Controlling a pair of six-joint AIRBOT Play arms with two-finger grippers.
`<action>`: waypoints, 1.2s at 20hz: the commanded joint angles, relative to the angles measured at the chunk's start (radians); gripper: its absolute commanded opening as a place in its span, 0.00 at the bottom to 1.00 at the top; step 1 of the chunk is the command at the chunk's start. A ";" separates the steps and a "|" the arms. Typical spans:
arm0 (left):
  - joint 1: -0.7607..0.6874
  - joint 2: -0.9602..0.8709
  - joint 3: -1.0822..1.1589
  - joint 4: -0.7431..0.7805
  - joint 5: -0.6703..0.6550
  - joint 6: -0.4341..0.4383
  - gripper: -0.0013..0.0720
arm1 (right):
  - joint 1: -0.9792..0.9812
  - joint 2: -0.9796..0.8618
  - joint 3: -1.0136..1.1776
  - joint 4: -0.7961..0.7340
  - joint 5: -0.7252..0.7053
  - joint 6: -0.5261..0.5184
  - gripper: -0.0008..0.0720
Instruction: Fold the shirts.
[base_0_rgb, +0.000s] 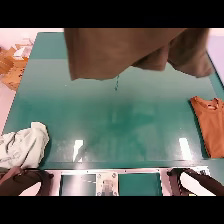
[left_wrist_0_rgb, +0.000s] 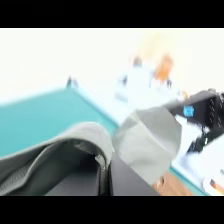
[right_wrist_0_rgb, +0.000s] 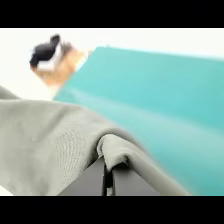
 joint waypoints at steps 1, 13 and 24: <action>0.001 0.067 0.087 0.131 -0.069 -0.083 0.05 | -0.005 0.128 0.051 -0.120 -0.006 0.057 0.04; 0.001 0.030 -0.611 0.484 -0.103 -0.166 0.05 | 0.229 0.011 -0.808 -0.197 -0.349 -0.030 0.04; 0.013 -0.283 -0.807 0.437 0.309 -0.158 0.74 | 0.246 -0.466 -0.666 -0.167 -0.463 -0.041 0.53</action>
